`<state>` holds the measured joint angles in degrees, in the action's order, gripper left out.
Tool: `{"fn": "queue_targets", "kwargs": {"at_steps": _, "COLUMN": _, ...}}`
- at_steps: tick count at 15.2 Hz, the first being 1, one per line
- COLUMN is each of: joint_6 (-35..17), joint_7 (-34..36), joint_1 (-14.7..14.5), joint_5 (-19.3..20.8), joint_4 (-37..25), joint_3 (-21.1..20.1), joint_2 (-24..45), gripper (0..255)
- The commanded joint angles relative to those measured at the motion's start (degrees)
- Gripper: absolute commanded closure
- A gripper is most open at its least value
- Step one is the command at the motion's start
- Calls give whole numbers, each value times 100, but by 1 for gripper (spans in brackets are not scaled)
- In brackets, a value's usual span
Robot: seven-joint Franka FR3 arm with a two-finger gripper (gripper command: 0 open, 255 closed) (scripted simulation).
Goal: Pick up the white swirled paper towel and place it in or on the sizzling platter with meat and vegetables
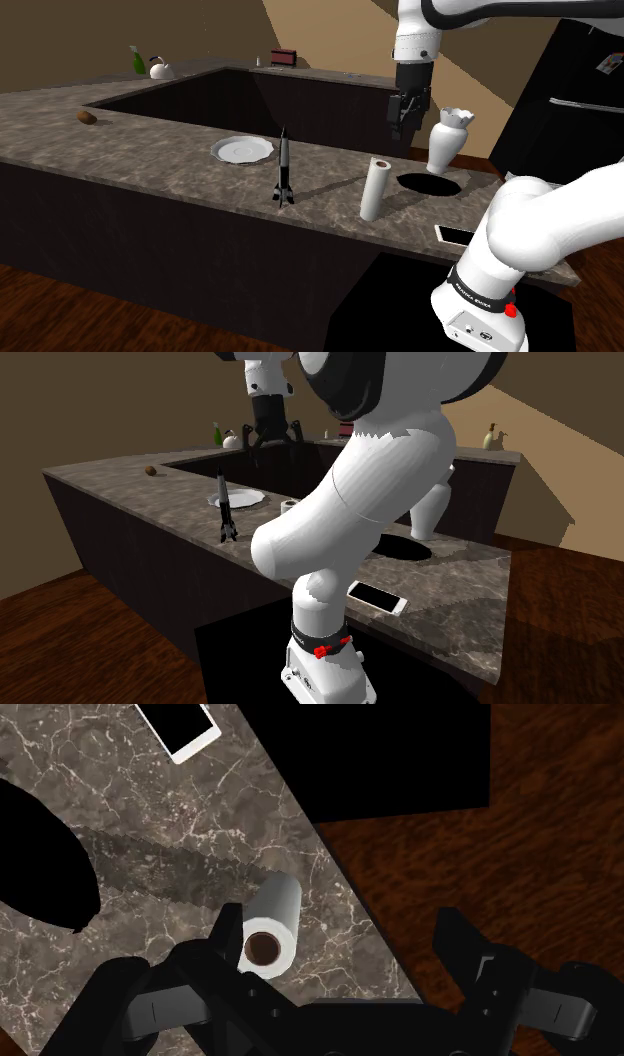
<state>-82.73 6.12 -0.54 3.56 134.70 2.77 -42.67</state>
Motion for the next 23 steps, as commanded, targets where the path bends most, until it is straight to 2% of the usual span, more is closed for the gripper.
{"fn": "queue_targets", "kwargs": {"at_steps": 1, "joint_6": 0, "joint_7": 0, "joint_1": 0, "joint_5": 0, "joint_4": 0, "joint_3": 0, "joint_2": 0, "gripper": 0}}
{"fn": "queue_targets", "kwargs": {"at_steps": 7, "joint_6": -1439, "joint_7": -488, "joint_1": 62, "joint_5": 255, "joint_4": 672, "joint_3": 433, "joint_2": 367, "gripper": 0}}
{"fn": "queue_targets", "kwargs": {"at_steps": 13, "joint_6": -2935, "joint_7": -988, "joint_1": 90, "joint_5": 393, "joint_4": 1012, "joint_3": 887, "joint_2": 1126, "gripper": 0}}
{"fn": "queue_targets", "kwargs": {"at_steps": 21, "joint_6": -3666, "joint_7": -1016, "joint_1": 105, "joint_5": 436, "joint_4": 1467, "joint_3": 981, "joint_2": 1381, "gripper": 0}}
{"fn": "queue_targets", "kwargs": {"at_steps": 23, "joint_6": -3666, "joint_7": -1016, "joint_1": 105, "joint_5": 436, "joint_4": 1468, "joint_3": 981, "joint_2": 1380, "gripper": 0}}
